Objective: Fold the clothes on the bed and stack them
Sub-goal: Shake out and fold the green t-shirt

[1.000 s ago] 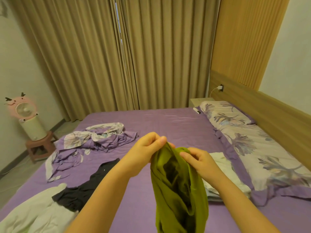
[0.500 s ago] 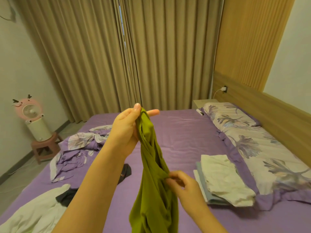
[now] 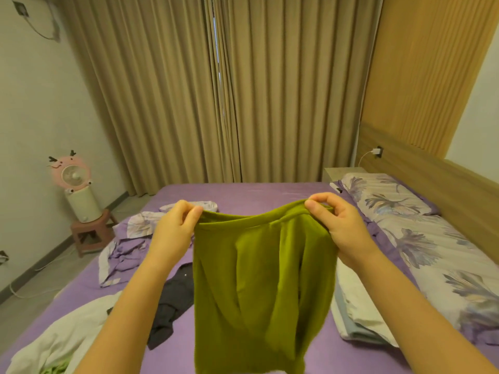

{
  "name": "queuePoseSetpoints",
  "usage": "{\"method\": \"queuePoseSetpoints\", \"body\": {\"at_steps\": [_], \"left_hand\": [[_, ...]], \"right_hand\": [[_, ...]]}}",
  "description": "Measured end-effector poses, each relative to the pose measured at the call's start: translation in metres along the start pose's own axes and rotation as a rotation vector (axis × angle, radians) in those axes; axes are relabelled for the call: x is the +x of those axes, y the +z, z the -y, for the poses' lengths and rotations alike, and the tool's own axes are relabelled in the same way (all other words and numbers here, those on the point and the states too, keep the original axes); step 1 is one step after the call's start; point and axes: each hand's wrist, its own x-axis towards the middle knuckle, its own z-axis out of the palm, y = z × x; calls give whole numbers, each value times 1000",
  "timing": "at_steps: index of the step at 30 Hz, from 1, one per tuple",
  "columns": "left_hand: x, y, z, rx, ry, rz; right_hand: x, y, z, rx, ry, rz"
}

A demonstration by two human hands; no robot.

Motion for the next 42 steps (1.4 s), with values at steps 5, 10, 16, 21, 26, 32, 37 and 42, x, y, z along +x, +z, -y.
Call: {"method": "queuePoseSetpoints", "body": {"at_steps": [5,10,16,21,26,32,37,42], "left_hand": [[-15,30,-10,-89,-87,80],[-48,72,-54,-756,-243,444],[-51,108,-76,-826,-275,358],[-36,92,-85,-1240,-399,537],[-33,74,-99,-1271,-415,686],[-33,54,-102,-1107,-312,647],[-21,28,-80,-854,-206,376],[-12,4,-61,-785,-225,307]], "right_hand": [[8,15,19,-183,-115,85],[12,16,30,-328,-144,88],[-5,4,29,-209,19,62],[-33,-30,7,-193,33,-10],[-60,-17,-25,-76,107,62],[-59,-6,-24,85,117,-33],[-46,-23,-13,120,74,-147],[-30,-34,-11,115,99,-199]]}}
